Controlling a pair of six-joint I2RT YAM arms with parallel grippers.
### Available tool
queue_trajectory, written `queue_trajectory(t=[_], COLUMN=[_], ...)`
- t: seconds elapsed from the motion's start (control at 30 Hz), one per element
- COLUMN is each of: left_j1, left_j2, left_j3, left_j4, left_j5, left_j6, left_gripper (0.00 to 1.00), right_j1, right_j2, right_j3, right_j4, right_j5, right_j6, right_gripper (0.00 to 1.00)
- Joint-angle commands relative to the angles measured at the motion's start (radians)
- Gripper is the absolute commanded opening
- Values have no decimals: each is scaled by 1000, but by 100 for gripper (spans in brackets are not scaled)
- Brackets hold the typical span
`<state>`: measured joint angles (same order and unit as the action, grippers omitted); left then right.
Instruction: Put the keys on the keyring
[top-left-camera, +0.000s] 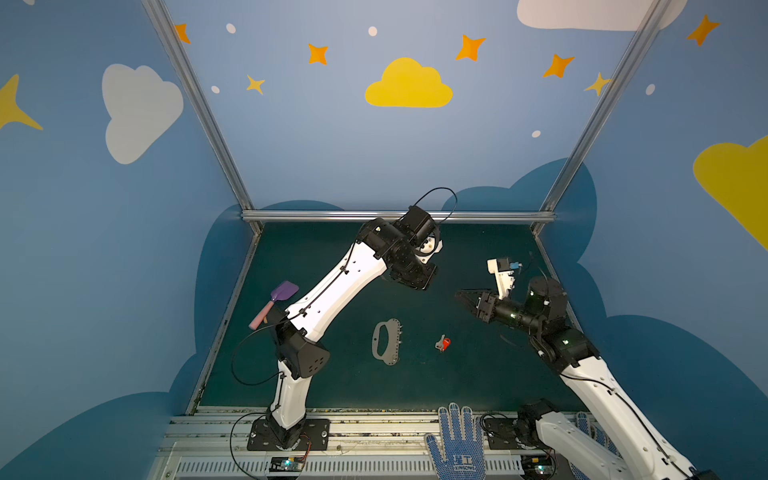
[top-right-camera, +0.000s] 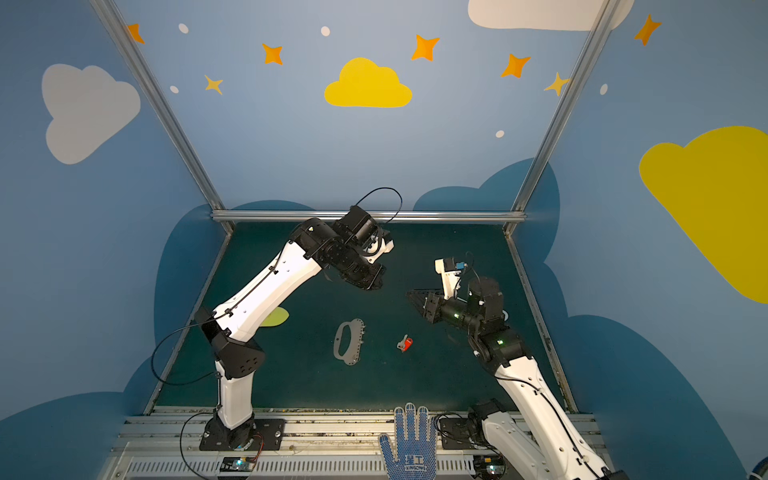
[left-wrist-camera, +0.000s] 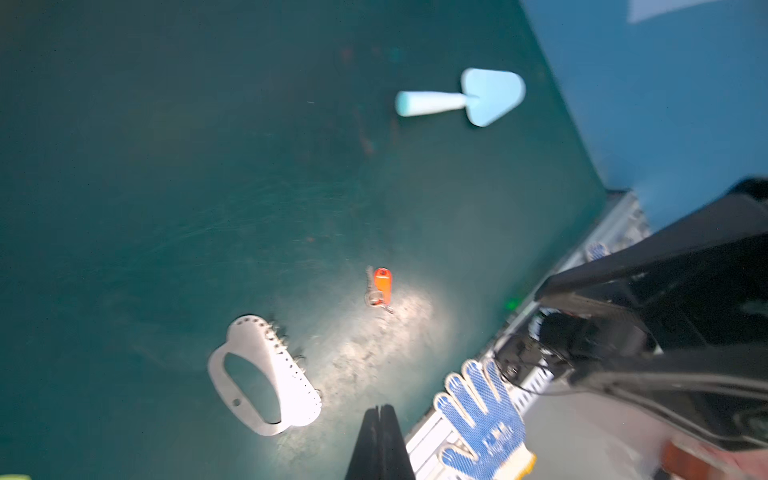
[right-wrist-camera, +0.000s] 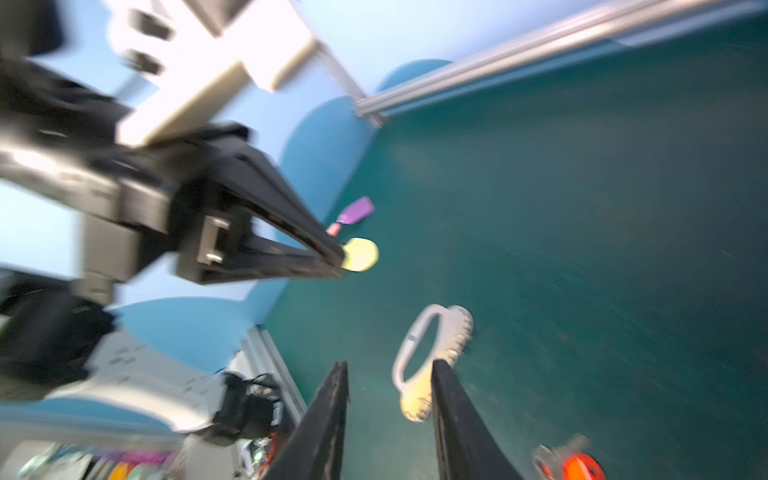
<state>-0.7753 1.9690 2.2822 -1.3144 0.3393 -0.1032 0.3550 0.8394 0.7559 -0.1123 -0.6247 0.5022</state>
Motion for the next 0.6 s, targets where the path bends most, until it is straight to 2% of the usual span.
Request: queue_trajectory(t=[0.0, 0.1, 0.13, 0.17, 0.2, 0.23, 0.33, 0.4, 0.57], left_j1=[-4, 1, 4, 5, 4, 5, 4, -6, -84], left_j2=[-65, -123, -137, -148, -154, -151, -103, -49, 82], left_j3=[-23, -133, -174, -223, -265, -306, -405, -455, -434], left_j4=[-14, 77, 111, 146, 176, 203, 282, 334, 376], left_j5=[98, -34, -51, -56, -51, -38, 14, 66, 14], left_j6=[71, 8, -13, -38, -63, -94, -227, -303, -393], left_gripper=[4, 7, 16, 30, 37, 39, 42, 41, 43], right_j1=[-3, -5, -6, -8, -10, -10, -20, -28, -37], right_j2=[12, 12, 12, 7, -3, -20, -84, -135, -246], right_j3=[15, 37, 44, 48, 42, 30, -16, -56, -135], right_j4=[95, -2, -45, -96, -132, -171, -296, -345, -463], right_j5=[-125, -29, 3, 52, 101, 172, 357, 414, 556], right_j6=[18, -20, -29, -32, -36, -29, -17, 1, 53], right_gripper=[40, 39, 39, 39, 39, 39, 40, 41, 42])
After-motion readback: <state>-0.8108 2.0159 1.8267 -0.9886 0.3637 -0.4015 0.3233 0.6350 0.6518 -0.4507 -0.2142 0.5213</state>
